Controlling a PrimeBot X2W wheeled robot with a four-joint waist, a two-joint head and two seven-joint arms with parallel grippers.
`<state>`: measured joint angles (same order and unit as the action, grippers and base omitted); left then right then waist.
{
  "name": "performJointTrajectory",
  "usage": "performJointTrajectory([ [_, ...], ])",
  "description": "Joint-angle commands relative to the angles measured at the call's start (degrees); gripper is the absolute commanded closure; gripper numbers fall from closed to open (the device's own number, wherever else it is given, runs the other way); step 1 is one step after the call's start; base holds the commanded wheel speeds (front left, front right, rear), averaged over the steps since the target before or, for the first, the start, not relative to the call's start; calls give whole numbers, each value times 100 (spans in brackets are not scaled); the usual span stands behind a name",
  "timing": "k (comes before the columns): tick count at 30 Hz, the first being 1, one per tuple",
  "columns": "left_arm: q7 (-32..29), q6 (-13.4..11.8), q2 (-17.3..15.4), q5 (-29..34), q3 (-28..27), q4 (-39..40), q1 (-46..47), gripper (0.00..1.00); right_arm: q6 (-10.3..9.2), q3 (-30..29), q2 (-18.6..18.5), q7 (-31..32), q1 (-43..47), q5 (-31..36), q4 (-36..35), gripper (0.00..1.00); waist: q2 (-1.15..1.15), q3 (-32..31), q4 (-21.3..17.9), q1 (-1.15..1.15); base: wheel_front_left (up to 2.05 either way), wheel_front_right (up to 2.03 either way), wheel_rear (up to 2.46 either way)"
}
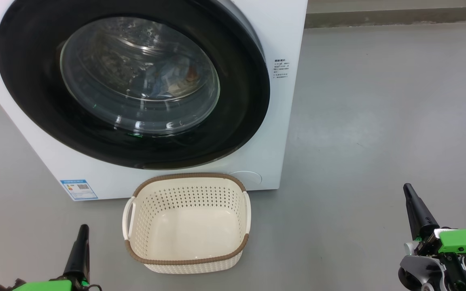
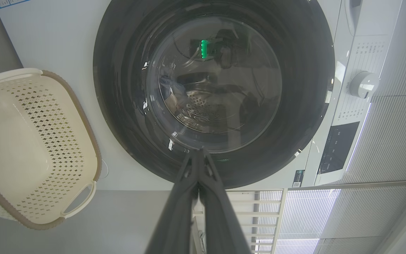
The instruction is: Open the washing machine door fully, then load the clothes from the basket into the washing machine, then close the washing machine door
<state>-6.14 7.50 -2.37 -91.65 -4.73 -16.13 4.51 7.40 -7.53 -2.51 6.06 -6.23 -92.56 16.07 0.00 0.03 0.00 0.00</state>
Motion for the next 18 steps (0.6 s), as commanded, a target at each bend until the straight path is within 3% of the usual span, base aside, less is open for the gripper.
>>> performJointTrajectory([
  [1,-40,-1,-51,-45,-187,175,208,100,9,112,-52,32,-34,29,-172,100,0,0,0,0,0,0,0],
  [18,-40,-1,-51,-45,-187,175,208,100,9,110,-50,34,-35,31,-172,100,0,0,0,0,0,0,0],
])
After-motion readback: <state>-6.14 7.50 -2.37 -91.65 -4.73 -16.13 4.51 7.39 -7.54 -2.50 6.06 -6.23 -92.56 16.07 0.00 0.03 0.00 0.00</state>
